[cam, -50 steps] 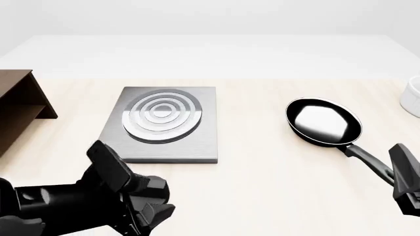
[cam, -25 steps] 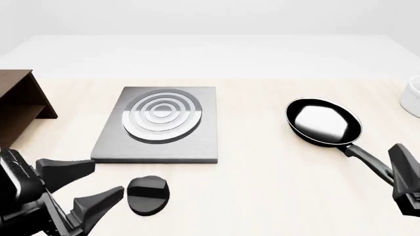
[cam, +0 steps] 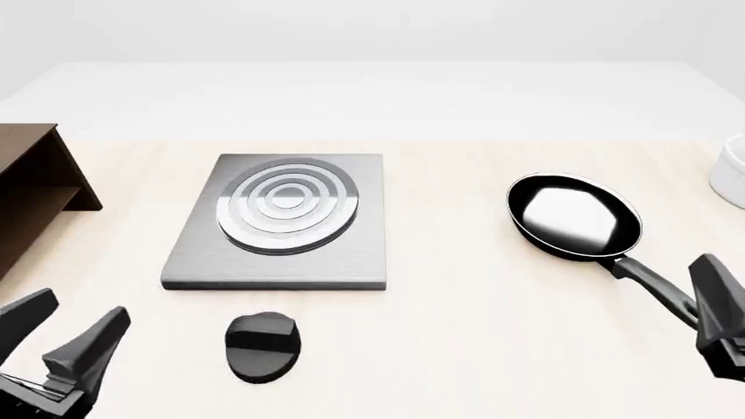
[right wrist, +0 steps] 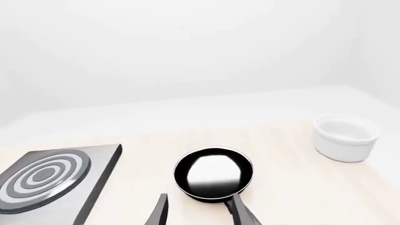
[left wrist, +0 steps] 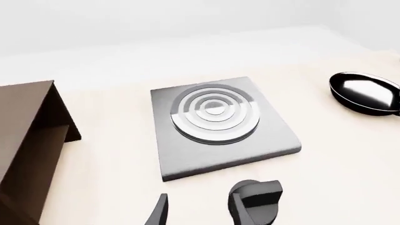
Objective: Turn on the stove and put the frying pan on it.
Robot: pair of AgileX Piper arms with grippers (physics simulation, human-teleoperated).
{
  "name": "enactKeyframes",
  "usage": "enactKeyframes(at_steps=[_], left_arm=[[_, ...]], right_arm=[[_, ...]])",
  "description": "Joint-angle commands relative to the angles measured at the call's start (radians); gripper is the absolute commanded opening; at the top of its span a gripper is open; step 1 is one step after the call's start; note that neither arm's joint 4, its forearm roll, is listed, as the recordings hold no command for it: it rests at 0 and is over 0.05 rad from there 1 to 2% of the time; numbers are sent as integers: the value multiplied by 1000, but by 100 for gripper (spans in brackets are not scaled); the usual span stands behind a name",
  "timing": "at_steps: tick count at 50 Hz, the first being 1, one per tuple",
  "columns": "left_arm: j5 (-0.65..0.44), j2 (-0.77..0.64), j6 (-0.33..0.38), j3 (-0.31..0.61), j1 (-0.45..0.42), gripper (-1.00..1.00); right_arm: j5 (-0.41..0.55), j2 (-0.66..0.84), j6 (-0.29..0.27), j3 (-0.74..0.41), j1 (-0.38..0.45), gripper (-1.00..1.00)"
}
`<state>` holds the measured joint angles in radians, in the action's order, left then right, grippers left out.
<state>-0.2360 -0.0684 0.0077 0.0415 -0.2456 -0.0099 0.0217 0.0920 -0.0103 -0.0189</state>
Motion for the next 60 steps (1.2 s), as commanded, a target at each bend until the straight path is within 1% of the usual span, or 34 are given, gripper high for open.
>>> enactKeyframes(at_steps=[1, 3, 4, 7, 8, 9, 11, 12, 13, 14, 15, 16, 17, 18, 21, 22, 23, 24, 26, 27, 30, 33, 35, 39, 40, 45, 47, 48, 53, 56, 60], left_arm=[[89, 68, -32, -41, 145, 100], [90, 68, -32, -41, 148, 100], [97, 68, -30, -41, 147, 100], [93, 68, -37, -41, 143, 100], [91, 68, -33, -41, 145, 100], [97, 68, -29, -41, 142, 100], [103, 68, -28, -41, 145, 100], [115, 68, -47, -41, 148, 100], [115, 68, -52, -41, 148, 100], [109, 68, -62, -41, 145, 100], [109, 68, -62, -41, 145, 100], [112, 68, -80, -41, 150, 100], [113, 68, -83, -41, 148, 100], [111, 68, -83, -41, 147, 100], [116, 68, -82, -41, 142, 100], [118, 68, -83, -41, 141, 100], [119, 68, -85, -41, 141, 100], [119, 68, -93, -41, 142, 100], [120, 68, -97, -41, 142, 100], [121, 68, -99, -41, 141, 100], [122, 68, -104, -41, 140, 100], [123, 68, -109, -41, 140, 100], [124, 68, -112, -41, 140, 100], [125, 68, -117, -41, 140, 100], [125, 68, -118, -41, 140, 100], [126, 68, -124, -41, 140, 100], [127, 68, -124, -41, 140, 100], [126, 68, -124, -41, 139, 100], [126, 68, -124, -41, 139, 100], [125, 68, -127, -41, 140, 100], [125, 68, -124, -41, 140, 100]], right_arm=[[-16, 58, 49, -21, 27, 100], [-15, 66, 39, -29, 26, 100], [-4, 75, 6, -44, 35, 100], [24, 121, -2, -84, 71, 100], [46, 123, -3, -100, 85, 100], [100, 101, -13, -129, 88, 100], [149, 104, -29, -158, 115, 100], [203, 83, -54, -183, 113, 100], [230, 77, -68, -199, 115, 100], [251, 80, -66, -214, 124, 100], [252, 79, -66, -214, 124, 100], [279, 92, -58, -239, 122, 100], [295, 105, -64, -255, 120, 100], [334, 101, -75, -286, 128, 100], [391, 134, -122, -331, 131, 100], [437, 128, -131, -355, 151, 100], [465, 124, -133, -373, 144, 100], [499, 130, -141, -395, 168, 100], [521, 159, -166, -419, 167, 100], [521, 159, -166, -419, 167, 100], [574, 211, -179, -473, 183, 100], [608, 261, -214, -516, 196, 100], [610, 304, -255, -527, 186, 100], [619, 391, -281, -546, 192, 100], [616, 416, -299, -545, 187, 100], [606, 526, -355, -558, 171, 100], [602, 547, -358, -560, 166, 100], [595, 571, -370, -564, 158, 100], [578, 670, -396, -572, 150, 100], [577, 725, -396, -607, 139, 100], [576, 769, -419, -633, 121, 100]])
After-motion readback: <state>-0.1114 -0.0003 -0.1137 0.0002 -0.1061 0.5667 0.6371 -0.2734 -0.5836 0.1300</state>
